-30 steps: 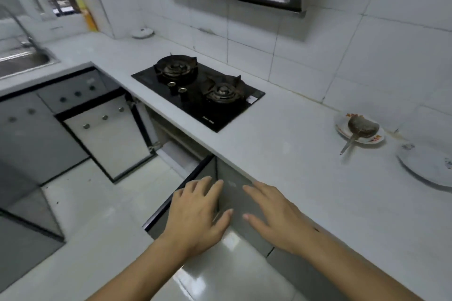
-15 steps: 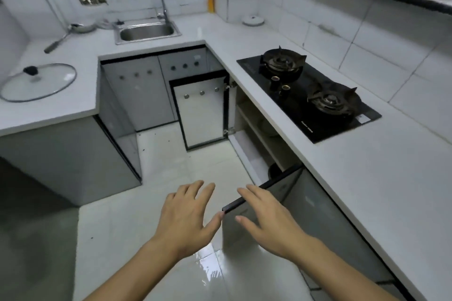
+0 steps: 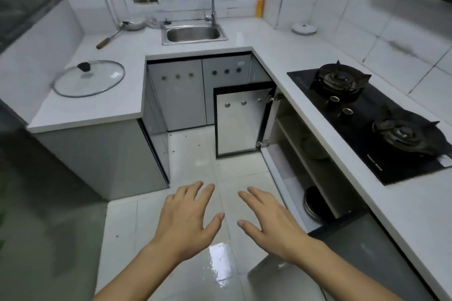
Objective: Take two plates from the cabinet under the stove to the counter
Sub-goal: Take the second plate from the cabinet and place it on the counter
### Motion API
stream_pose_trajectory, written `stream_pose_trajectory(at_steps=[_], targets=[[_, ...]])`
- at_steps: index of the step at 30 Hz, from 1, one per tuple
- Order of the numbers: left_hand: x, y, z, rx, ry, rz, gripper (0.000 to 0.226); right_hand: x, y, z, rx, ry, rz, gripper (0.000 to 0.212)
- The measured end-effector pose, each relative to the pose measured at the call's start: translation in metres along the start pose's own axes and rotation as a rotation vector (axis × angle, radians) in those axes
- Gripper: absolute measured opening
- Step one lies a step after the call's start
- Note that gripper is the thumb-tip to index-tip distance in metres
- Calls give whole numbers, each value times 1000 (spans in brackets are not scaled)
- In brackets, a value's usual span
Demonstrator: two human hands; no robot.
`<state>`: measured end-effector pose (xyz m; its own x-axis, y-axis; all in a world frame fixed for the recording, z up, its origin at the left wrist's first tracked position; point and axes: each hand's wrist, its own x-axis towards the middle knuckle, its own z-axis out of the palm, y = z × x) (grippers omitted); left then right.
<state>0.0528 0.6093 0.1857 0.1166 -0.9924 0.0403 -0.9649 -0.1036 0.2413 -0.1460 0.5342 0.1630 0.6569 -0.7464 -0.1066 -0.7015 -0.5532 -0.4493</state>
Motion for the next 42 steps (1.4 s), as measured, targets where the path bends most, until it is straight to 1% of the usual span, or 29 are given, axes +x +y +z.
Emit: stream_pose_trajectory(at_steps=[7, 12, 15, 18, 27, 36, 40, 42], targets=[[67, -67, -10, 6, -57, 110, 62, 74, -21, 7, 17, 32, 115, 64], [125, -84, -7, 2, -100, 197, 61, 108, -10, 5, 40, 81, 231, 64], [167, -77, 2, 8, -127, 260, 62, 127, 11, 0, 56, 114, 298, 64], [214, -64, 15, 13, -121, 331, 63, 150, 39, -5, 66, 147, 351, 64], [352, -19, 54, 15, -186, 472, 66, 212, 128, -32, 126, 203, 500, 63], [475, 23, 111, 45, -268, 729, 66, 255, 195, -49, 135, 303, 662, 60], [531, 29, 140, 39, -311, 849, 65, 283, 220, -44, 114, 321, 774, 60], [559, 31, 154, 12, -326, 904, 63, 300, 230, -41, 130, 358, 829, 59]])
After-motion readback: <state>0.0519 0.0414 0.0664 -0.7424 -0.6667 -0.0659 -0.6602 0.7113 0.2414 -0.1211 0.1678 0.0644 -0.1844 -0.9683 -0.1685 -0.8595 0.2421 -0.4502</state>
